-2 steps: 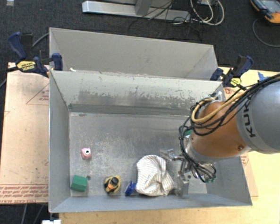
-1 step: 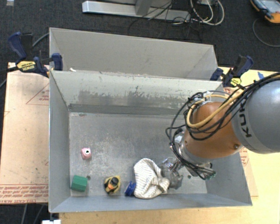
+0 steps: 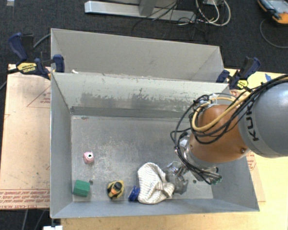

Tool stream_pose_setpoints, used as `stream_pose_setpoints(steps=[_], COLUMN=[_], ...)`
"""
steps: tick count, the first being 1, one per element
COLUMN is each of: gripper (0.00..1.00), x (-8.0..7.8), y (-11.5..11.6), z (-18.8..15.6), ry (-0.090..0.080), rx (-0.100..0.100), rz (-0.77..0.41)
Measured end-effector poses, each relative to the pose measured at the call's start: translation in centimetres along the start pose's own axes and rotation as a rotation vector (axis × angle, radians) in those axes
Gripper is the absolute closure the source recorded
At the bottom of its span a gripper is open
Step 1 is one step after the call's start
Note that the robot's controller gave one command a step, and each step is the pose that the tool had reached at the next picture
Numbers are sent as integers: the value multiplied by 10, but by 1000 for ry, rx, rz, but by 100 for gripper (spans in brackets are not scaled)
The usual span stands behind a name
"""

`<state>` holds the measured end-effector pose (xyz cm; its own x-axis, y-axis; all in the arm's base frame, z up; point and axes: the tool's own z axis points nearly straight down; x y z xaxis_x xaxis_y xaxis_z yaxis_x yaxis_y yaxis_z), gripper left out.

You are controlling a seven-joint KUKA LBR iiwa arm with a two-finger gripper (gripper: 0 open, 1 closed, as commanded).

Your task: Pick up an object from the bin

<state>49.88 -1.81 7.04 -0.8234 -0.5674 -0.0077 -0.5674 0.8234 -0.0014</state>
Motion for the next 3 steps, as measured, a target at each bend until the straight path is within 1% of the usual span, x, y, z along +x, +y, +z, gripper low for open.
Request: stream_pose_setpoints(steps=[1, 2, 3], gripper=[100, 0, 0], x=[-12, -12, -12], y=[-2, -2, -2], z=[-65, -65, -65], ry=[-3, -3, -3], rx=[0, 0, 0], rz=[-4, -3, -3])
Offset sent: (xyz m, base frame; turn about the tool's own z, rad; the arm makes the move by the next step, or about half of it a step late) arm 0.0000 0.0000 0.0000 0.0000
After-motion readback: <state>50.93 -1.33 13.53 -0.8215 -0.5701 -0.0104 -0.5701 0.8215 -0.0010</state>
